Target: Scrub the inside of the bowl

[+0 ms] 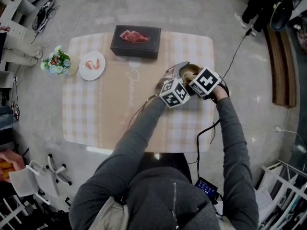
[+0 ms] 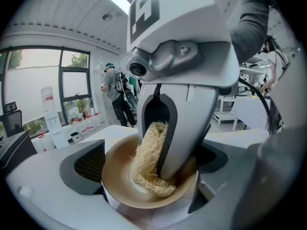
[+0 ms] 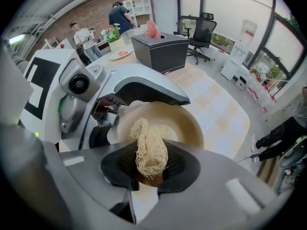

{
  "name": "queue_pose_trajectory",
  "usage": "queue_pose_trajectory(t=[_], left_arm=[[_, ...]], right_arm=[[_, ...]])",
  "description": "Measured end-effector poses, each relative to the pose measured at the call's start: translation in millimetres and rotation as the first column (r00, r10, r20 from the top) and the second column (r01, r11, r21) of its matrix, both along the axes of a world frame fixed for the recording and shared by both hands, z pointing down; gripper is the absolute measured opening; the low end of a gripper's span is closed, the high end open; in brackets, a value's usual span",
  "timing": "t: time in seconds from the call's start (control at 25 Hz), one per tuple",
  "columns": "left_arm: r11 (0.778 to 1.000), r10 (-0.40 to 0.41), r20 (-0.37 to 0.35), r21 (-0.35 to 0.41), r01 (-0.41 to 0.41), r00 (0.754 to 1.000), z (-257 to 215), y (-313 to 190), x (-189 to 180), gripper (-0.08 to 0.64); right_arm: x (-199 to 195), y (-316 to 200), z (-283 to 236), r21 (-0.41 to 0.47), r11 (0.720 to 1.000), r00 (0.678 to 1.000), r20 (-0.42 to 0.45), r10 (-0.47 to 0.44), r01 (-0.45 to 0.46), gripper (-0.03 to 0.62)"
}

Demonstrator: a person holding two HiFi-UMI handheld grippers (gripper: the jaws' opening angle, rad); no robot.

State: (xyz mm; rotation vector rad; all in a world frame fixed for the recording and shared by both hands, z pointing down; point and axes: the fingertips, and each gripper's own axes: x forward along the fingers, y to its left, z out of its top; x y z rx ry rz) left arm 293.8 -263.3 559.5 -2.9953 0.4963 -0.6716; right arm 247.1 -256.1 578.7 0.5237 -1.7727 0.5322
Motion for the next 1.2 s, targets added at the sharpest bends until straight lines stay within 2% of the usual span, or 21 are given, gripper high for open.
queue_pose_trajectory(t=[0.24, 0.48, 0.76, 0.92, 1.2], left_arm=[[1.0, -0.002, 0.0, 0.001, 0.002, 1.0, 0, -1, 0, 0.557], [1.0, -0.002, -0.002, 0.002, 0.002, 1.0, -1, 0, 0, 0.557], [1.0, -0.005, 0.001, 0.004, 0.005, 1.0, -1, -1, 0, 0.557], [1.0, -0.006, 0.002, 0.003, 0.006, 1.0, -1, 0, 0, 0.557], [1.0, -0.007, 0.001, 0.004, 0.007, 1.0, -2, -1, 0, 0.557]], right_arm=[[-1, -7, 1, 0.051, 0.998, 0.999, 0.001, 0.033, -0.033, 0.087], [2, -12, 1, 0.091, 0.99, 0.993, 0.039, 0.109, -0.112, 0.087], [3, -21, 0, 0.22, 0.964, 0.989, 0.031, 0.146, -0.15, 0.089], [7, -20, 3, 0.234, 0.955, 0.983, 0.02, 0.182, -0.181, 0.089], [13, -25, 3, 0.256, 0.951, 0.983, -0.012, 0.181, -0.172, 0.089]])
